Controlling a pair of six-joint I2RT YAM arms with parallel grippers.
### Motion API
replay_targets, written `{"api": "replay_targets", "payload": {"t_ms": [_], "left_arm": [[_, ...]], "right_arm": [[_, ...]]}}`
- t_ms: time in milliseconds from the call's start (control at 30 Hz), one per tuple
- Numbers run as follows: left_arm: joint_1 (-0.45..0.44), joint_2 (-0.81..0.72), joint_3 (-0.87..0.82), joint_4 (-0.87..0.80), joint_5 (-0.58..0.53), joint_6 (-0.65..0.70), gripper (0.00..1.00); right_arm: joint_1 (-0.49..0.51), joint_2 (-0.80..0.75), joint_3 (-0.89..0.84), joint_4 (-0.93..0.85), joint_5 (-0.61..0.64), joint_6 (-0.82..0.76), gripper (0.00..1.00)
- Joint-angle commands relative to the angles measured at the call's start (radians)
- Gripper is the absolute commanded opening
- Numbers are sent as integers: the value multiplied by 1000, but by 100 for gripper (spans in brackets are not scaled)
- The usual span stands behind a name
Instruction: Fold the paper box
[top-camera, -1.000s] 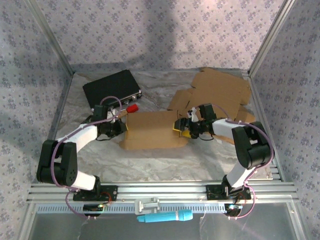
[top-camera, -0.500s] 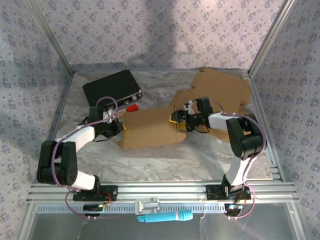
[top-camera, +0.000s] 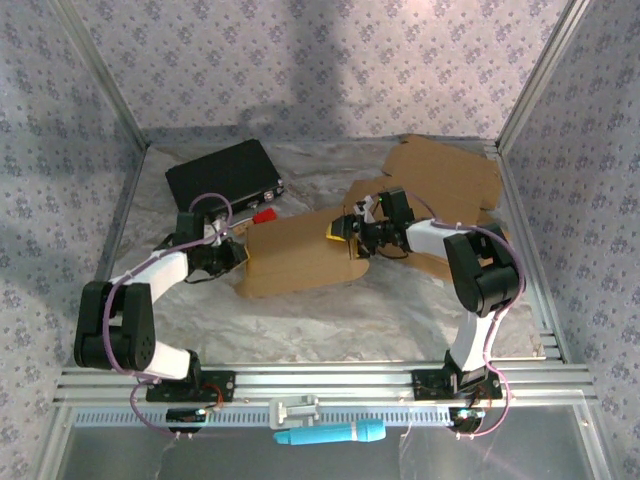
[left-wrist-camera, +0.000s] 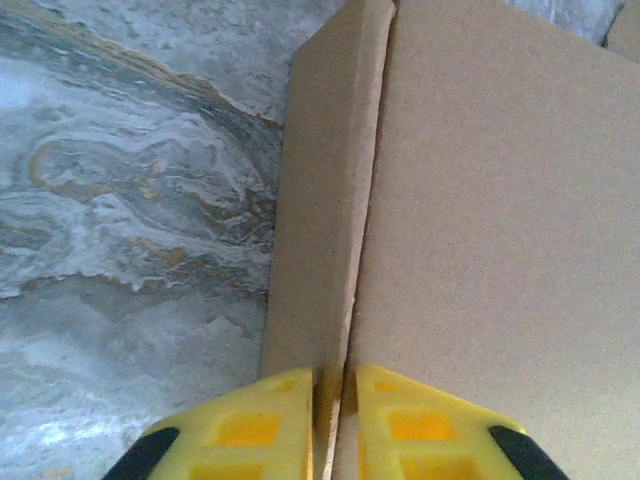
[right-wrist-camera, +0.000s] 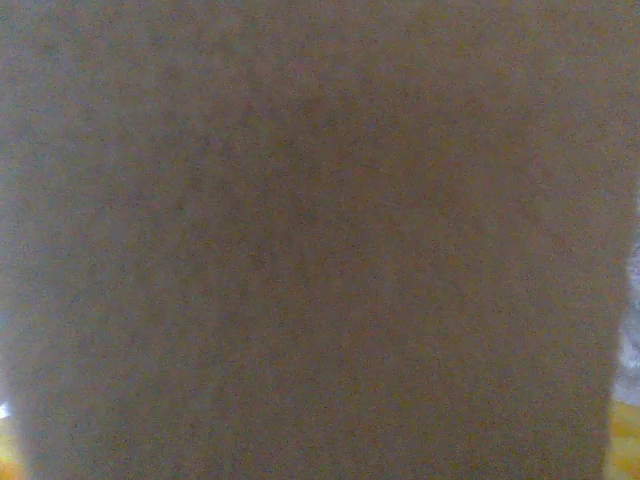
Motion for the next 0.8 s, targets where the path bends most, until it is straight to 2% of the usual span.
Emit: {"api": "replay_targets", "payload": {"t_ms": [0, 133, 233, 333, 433, 500, 600, 667, 767], "left_arm": [[5, -52, 46, -154, -137, -21, 29], [-68, -118, 191, -223, -255, -2, 42], [-148, -144, 289, -249, -362, 46, 44], [-222, -164, 350, -257, -420, 122, 45], [-344, -220, 352, -219, -461, 332, 45], [-471, -290, 311, -169, -435, 550, 47], [-670, -381, 246, -152, -442, 844, 59], [-735, -392, 251, -195, -460, 910, 61], [-786, -376, 292, -289, -458, 1001, 65]], "right_arm": [[-9, -22, 20, -13, -21, 128, 71], [-6, -15, 51, -90, -42, 225, 63], [-7, -19, 83, -196, -19, 254, 55], [-19, -29, 88, -205, -23, 337, 51], [-37, -43, 107, -284, -32, 403, 49], [-54, -46, 125, -390, -45, 430, 49], [-75, -59, 129, -497, -78, 466, 49], [-88, -69, 133, -586, -92, 476, 47], [-102, -84, 133, -692, -109, 487, 47]]}}
